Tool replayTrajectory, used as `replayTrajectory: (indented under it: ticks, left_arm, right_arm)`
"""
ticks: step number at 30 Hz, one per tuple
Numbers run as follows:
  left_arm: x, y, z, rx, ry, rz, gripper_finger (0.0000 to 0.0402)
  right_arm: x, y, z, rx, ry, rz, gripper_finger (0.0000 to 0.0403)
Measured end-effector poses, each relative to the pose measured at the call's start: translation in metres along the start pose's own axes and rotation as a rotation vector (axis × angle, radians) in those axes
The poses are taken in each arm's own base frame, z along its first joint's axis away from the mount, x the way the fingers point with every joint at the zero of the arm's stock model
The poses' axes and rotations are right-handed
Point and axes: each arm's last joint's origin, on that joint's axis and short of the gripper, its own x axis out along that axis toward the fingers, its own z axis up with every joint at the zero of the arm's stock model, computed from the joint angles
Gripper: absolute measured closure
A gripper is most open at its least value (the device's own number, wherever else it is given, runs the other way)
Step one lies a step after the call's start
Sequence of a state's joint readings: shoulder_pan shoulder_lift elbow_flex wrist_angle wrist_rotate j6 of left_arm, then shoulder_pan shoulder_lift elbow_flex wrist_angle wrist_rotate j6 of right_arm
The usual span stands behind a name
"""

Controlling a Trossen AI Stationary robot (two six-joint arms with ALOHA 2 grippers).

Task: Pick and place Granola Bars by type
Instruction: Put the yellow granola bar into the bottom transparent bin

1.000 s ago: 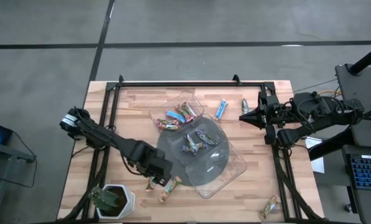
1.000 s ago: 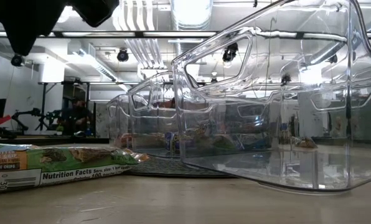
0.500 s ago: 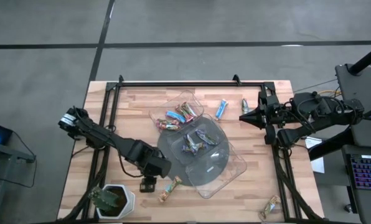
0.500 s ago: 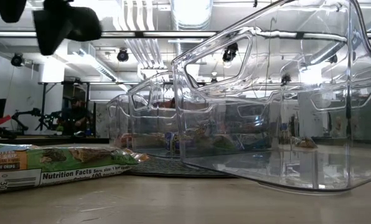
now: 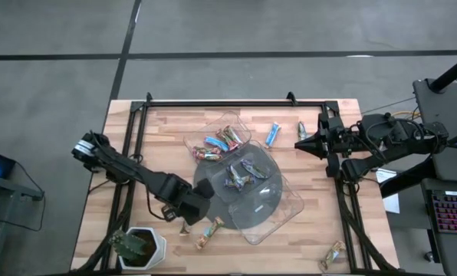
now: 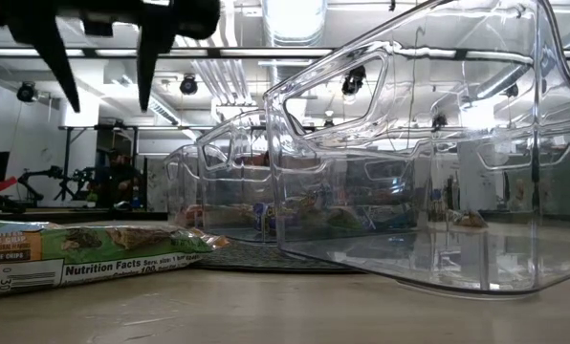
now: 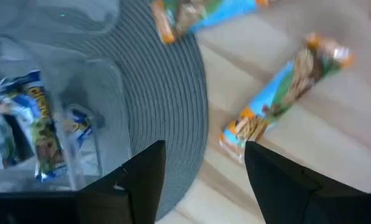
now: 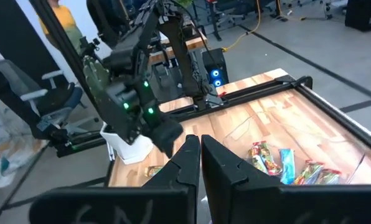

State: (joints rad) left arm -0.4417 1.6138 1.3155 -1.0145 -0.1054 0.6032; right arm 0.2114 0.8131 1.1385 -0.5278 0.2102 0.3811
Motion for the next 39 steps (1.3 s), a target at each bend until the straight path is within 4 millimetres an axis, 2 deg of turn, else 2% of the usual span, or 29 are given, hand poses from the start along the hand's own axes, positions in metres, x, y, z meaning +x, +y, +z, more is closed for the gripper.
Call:
replayTrajectory:
  ticks: [11,15,23,30,35,39]
  left_arm:
    - [0.043,-0.017,-0.02,-0.019,0.097,0.018,0.02]
    - [0.044,-0.019,-0.017,0.026,0.079,0.03,0.02]
    - [0.035,-0.028,0.0,0.277,0.005,0.022,0.02]
    - [0.033,-0.037,0.012,0.277,-0.106,-0.009,0.02]
    - [0.041,-0.041,0.007,0.227,-0.087,-0.048,0.02]
    - [0.052,-0.05,0.003,0.282,-0.069,-0.107,0.02]
  right_arm:
    - [0.002,0.0,0.0,0.073,-0.001,-0.013,0.0394]
    - [0.006,0.0,-0.001,0.085,0.0,-0.038,0.0394]
    - [0.015,0.001,-0.004,0.08,0.025,-0.052,0.0394]
    - [0.023,0.002,-0.006,0.072,0.049,-0.063,0.0394]
    - [0.027,0.002,-0.008,0.068,0.059,-0.068,0.0394]
    - [0.028,0.002,-0.008,0.067,0.062,-0.069,0.0394]
